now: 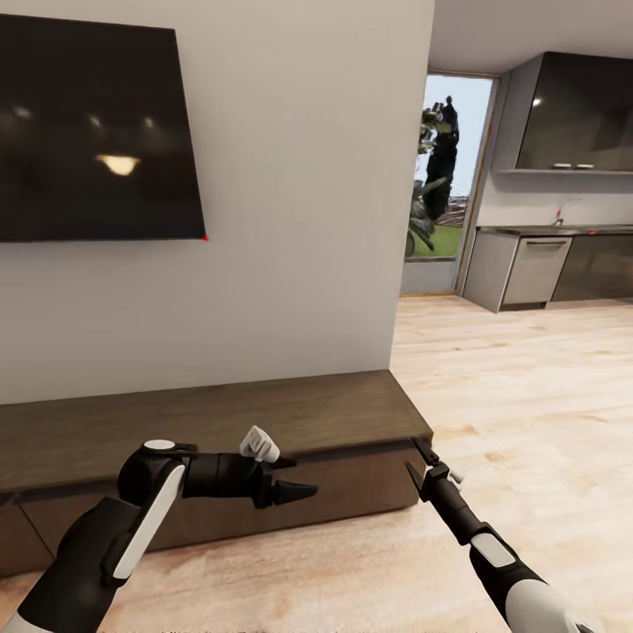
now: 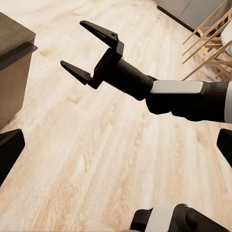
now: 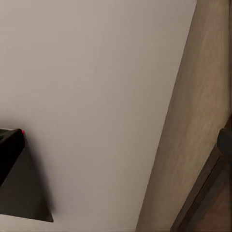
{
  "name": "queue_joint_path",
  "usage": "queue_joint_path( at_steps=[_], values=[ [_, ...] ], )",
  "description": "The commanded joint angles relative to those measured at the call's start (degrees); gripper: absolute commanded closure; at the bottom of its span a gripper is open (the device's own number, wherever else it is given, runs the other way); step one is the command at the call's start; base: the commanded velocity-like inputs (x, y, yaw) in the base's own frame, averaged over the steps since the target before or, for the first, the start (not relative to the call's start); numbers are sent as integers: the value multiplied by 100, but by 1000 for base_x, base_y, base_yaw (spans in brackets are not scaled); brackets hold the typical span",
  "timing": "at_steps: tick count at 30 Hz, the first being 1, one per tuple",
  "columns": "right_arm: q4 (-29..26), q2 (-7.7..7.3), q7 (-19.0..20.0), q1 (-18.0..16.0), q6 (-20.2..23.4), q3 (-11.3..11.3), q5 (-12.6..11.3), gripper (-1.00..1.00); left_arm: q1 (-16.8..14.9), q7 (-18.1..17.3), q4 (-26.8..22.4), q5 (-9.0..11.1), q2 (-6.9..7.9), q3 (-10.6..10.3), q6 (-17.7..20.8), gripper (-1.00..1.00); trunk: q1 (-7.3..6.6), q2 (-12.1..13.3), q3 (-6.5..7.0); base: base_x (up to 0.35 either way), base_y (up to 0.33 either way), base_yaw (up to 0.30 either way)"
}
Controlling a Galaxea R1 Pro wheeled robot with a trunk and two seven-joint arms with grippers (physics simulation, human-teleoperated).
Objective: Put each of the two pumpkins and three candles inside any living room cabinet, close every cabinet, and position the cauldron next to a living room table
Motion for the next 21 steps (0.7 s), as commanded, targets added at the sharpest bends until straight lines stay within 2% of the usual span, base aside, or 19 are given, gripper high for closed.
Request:
queue_joint_path(
  at_steps=[1,8,18,21],
  values=[
    [4,-1,9,-4,47,2,-44,-100,-5,-5,0,10,3,-5,23,-100,21,-44,-24,0,0,0],
    [2,3,66,-4,42,2,-44,-100,-5,-4,5,10,3,-5,23,-100,175,-325,-150,0,0,0],
    [4,-7,782,-4,78,2,-44,-100,-5,-3,7,10,3,-5,15,-100,395,-726,-329,0,0,0],
    [4,-9,931,-4,82,4,-44,-100,-5,-3,7,10,3,-5,15,-100,418,-761,-392,0,0,0]
  ],
)
